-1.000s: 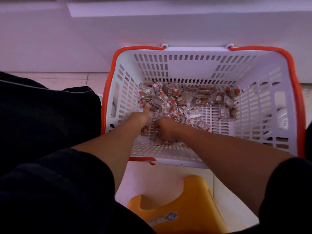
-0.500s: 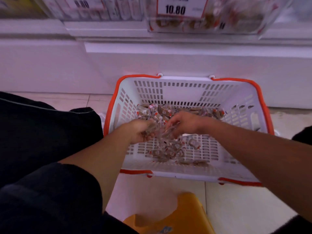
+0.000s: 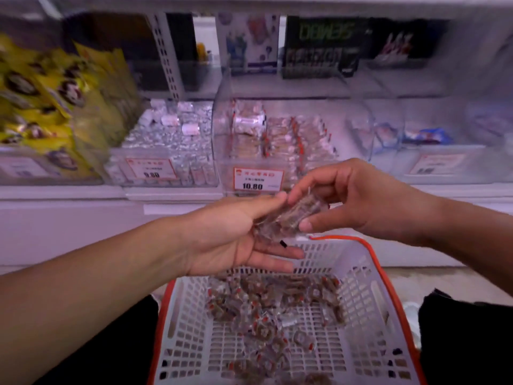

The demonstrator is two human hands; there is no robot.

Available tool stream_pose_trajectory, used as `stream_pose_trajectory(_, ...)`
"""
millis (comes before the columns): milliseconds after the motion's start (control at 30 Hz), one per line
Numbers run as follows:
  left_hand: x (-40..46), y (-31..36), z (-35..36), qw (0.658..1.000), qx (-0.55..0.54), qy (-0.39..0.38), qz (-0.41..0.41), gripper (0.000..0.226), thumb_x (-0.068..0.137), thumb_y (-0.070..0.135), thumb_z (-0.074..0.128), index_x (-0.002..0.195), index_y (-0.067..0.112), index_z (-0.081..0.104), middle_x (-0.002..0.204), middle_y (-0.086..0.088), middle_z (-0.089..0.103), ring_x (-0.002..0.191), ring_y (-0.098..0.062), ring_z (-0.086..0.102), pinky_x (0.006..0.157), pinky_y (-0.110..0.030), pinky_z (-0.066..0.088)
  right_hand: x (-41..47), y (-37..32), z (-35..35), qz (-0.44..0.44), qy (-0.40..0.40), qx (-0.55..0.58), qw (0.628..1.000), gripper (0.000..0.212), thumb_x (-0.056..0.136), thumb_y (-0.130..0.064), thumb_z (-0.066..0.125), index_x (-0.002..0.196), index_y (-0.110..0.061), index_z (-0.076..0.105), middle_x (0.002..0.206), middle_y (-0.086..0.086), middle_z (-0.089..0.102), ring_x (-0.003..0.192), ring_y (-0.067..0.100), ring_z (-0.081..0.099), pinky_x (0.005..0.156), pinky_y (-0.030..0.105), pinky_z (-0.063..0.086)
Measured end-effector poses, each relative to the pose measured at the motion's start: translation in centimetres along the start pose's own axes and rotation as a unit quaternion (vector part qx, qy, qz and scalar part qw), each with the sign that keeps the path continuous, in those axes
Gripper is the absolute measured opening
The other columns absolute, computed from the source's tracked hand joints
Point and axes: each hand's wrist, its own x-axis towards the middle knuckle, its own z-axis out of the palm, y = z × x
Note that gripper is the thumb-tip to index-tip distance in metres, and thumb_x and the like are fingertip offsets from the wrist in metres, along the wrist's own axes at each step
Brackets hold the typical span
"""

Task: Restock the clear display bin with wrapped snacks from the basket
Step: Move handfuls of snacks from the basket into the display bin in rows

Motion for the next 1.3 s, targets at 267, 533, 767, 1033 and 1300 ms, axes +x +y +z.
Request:
stream_pose_trajectory(267,0.2,2.3,1.1,0.977,-0.084,0.043,0.191,0.044,0.078,0.020,0.061,0.122,0.022,0.059,0.093,-0.013,0.073,0.072,-0.022,0.071,0.055,-0.030,0.057,0.7,0.0,1.4,-0.097,0.208,0.098,0.968,0.052,0.080,-0.009,0.067,0.131,-0.016,0.057,0.116,-0.005,0.072,0.106,0.006,0.067,0.087,0.016,0.051)
stream_pose_trajectory(533,1.2,2.1,1.0,0.967,0.038,0.123,0.218,0.025,0.103,0.020,0.044,0.115,0.012,0.064,0.089,-0.014,0.070,0.070,-0.022,0.065,0.052,-0.031,0.052,1.5,0.2,3.2,-0.089,0.191,0.051,0.976,0.061,0.090,0.010,0.057,0.142,-0.020,0.044,0.113,0.011,0.069,0.093,0.008,0.066,0.085,0.016,0.050)
stream_pose_trajectory(767,1.0,2.2,1.5,0.925,0.117,0.221,0.288,0.030,0.102,0.035,0.039,0.111,0.007,0.049,0.061,-0.006,0.063,0.048,-0.018,0.059,0.038,-0.028,0.038,1.8,0.2,3.9,-0.129,0.186,0.042,0.973,0.065,0.089,-0.002,0.062,0.144,-0.029,0.039,0.113,0.006,0.063,0.093,0.025,0.066,0.092,0.025,0.052)
stream_pose_trajectory(1033,0.1,7.5,-0.6,0.935,0.124,0.197,0.268,0.052,0.080,0.063,0.036,0.115,0.024,0.037,0.095,-0.013,0.067,0.055,-0.024,0.065,0.039,-0.027,0.042,4.6,-3.1,0.9,-0.079,0.155,0.075,0.982,0.042,0.070,-0.016,0.077,0.108,-0.008,0.062,0.099,0.007,0.075,0.091,0.020,0.073,0.076,0.024,0.057)
stream_pose_trajectory(1300,0.1,9.0,-7.9,0.624,0.617,0.451,0.160,0.062,0.085,0.065,0.055,0.059,0.010,0.066,0.049,-0.004,0.058,0.051,-0.020,0.060,0.048,-0.026,0.042,17.2,-0.1,-5.5,0.123,0.221,-0.029,0.967,0.039,0.076,-0.010,0.082,0.105,0.008,0.064,0.101,0.026,0.070,0.078,0.025,0.064,0.077,0.039,0.054)
